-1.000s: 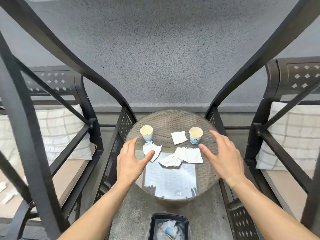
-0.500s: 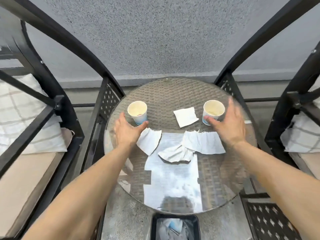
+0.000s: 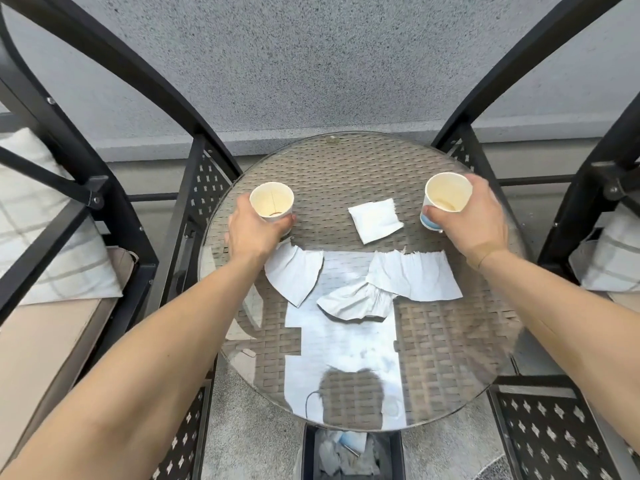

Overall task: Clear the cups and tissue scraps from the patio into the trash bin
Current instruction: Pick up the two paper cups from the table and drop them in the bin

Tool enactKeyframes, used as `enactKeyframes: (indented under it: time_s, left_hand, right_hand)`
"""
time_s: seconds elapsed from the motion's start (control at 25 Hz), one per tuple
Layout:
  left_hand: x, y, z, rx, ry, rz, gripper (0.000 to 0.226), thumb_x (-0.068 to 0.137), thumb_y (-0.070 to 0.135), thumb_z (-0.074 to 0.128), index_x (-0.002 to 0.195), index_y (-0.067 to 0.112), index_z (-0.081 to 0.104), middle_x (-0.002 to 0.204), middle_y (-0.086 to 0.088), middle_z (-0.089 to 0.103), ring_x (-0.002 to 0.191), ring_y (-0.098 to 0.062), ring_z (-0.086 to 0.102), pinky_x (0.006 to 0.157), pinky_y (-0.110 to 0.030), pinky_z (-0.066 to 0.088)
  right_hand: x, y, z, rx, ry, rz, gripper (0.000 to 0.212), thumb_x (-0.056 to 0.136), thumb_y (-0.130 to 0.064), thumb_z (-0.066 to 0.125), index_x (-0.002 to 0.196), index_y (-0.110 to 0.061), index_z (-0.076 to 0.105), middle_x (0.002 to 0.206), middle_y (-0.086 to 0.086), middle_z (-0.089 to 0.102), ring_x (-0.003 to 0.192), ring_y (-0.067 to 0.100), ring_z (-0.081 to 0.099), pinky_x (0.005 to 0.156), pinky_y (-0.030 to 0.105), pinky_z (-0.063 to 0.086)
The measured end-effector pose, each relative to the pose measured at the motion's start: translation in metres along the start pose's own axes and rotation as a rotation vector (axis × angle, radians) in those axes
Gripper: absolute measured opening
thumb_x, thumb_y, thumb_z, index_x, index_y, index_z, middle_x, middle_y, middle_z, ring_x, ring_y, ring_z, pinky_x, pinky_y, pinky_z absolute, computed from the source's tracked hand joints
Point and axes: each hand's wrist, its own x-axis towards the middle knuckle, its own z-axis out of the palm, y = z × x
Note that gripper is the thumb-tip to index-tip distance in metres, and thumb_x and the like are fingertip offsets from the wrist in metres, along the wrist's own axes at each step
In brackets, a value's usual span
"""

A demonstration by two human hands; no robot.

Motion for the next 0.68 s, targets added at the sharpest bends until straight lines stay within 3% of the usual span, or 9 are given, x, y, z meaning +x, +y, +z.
enactKeyframes:
  time_s: [0.36, 0.56, 0.68]
  left_hand:
    - [-0.099, 0.045, -0.043, -0.164, -0.077, 0.153, 0.076, 0.058, 0.054, 0.08, 0.12, 0.039, 0.039, 0.116, 0.01, 0.056, 0.117, -0.019, 0.05, 0.093, -0.042, 0.045]
    - [-0.214, 0.029, -0.074, -0.177, -0.16, 0.094, 0.08, 0.058, 0.049, 0.084, 0.122, 0.043, 0.037, 0.116, 0.012, 0.052, 0.115, -0.015, 0.049, 0.097, -0.043, 0.045]
    - [-0.281, -0.002, -0.08, -0.179, -0.209, 0.012, 0.083, 0.058, 0.046, 0.085, 0.126, 0.039, 0.038, 0.12, 0.011, 0.051, 0.117, -0.015, 0.05, 0.098, -0.042, 0.046]
  right_hand:
    - [-0.104, -0.044, -0.056, 0.144, -0.043, -0.128, 0.077, 0.064, -0.048, 0.081, 0.13, -0.034, 0.041, 0.127, -0.005, 0.054, 0.113, 0.018, 0.052, 0.082, 0.029, 0.038]
    - [-0.206, -0.037, -0.087, 0.241, -0.126, -0.057, 0.077, 0.067, -0.048, 0.082, 0.13, -0.035, 0.04, 0.128, -0.007, 0.053, 0.114, 0.015, 0.05, 0.089, 0.032, 0.04]
    - [-0.265, -0.018, -0.089, 0.218, -0.196, -0.017, 0.078, 0.068, -0.051, 0.081, 0.131, -0.037, 0.038, 0.127, -0.01, 0.052, 0.107, 0.008, 0.048, 0.085, 0.03, 0.04]
